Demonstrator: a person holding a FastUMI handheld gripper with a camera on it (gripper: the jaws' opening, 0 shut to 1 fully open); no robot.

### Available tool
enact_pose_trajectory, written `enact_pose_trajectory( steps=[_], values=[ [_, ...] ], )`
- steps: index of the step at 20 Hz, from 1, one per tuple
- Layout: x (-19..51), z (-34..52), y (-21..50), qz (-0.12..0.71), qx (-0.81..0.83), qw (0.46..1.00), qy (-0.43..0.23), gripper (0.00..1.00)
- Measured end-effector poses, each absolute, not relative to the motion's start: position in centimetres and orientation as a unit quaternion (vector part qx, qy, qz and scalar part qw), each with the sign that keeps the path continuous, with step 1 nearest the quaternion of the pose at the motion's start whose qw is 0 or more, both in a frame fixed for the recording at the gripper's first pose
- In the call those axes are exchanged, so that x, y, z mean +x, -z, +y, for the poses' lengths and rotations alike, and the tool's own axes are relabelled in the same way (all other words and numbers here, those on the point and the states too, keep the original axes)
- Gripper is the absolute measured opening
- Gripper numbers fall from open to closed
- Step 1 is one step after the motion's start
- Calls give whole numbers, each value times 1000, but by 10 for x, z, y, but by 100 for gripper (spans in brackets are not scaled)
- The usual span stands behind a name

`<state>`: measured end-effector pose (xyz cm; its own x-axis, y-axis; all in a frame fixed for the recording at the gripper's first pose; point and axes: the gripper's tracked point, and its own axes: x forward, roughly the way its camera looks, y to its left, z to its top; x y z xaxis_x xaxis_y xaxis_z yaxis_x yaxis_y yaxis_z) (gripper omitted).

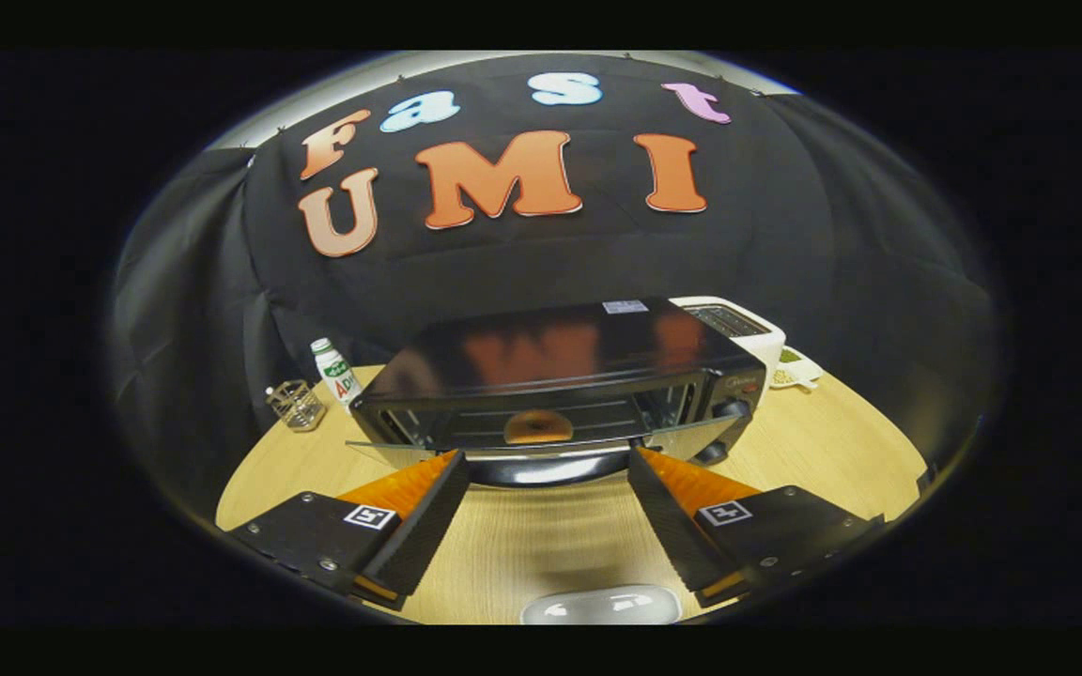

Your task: Open the toaster oven, put the food inside, and close the toaster oven door.

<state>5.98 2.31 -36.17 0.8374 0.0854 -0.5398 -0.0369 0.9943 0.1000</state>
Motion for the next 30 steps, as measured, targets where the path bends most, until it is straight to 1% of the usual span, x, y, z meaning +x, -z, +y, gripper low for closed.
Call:
enact_pose_trajectory(
  steps=[3, 5, 10, 13, 17, 21, 25, 28, 30],
  values=[
    [84, 21, 368, 287, 32, 957, -22, 100],
    [91, 29, 370, 286, 50, 957, -29, 100],
    [84, 28, 358, 276, 61, 959, -20, 100],
    [83, 19, 331, 258, 65, 964, -8, 99],
    [80, 0, 267, 218, 47, 975, 5, 99],
    [70, -32, 177, 163, 30, 986, 30, 99],
    [52, -63, 97, 116, -2, 992, 39, 99],
    [36, -82, 59, 89, -2, 995, 35, 99],
    [26, -94, 51, 84, 3, 996, 30, 99]
  ],
)
